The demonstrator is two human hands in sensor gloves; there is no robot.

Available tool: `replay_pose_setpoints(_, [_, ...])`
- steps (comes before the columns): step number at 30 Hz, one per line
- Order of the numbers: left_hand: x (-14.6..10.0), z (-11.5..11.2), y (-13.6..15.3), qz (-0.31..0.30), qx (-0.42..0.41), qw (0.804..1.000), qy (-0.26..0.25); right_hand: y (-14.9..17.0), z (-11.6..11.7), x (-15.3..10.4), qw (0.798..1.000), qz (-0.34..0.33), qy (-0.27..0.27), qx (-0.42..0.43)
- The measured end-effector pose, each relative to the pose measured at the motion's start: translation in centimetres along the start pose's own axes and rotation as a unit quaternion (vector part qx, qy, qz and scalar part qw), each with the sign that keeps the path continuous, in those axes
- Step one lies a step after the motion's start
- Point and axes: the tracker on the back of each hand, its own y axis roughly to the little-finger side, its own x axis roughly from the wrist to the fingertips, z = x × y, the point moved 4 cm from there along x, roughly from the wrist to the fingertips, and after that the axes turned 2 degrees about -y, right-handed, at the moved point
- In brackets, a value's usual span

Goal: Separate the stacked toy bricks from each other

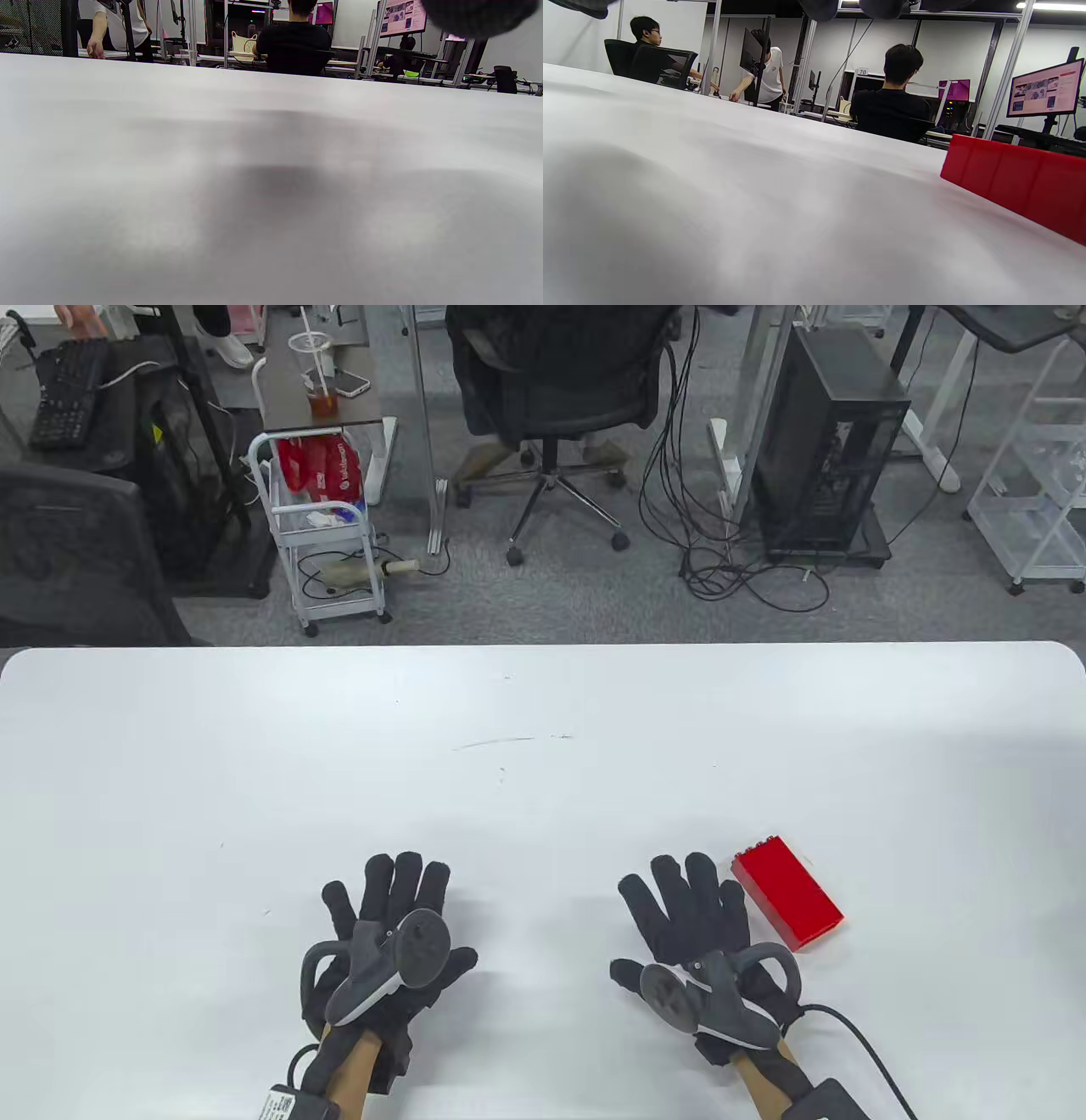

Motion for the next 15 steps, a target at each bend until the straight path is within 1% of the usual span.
replay_pose_setpoints(9, [0.3,-0.4,-0.5,-0.012,0.002,1.000,0.011,0.1,0.2,-0.2,1.000,0.001,0.002,-0.002])
replay_pose_setpoints(15, [0.2,-0.1,-0.6,-0.014,-0.004,1.000,0.006,1.4,0.2,-0.1,1.000,0.020,-0.005,0.004])
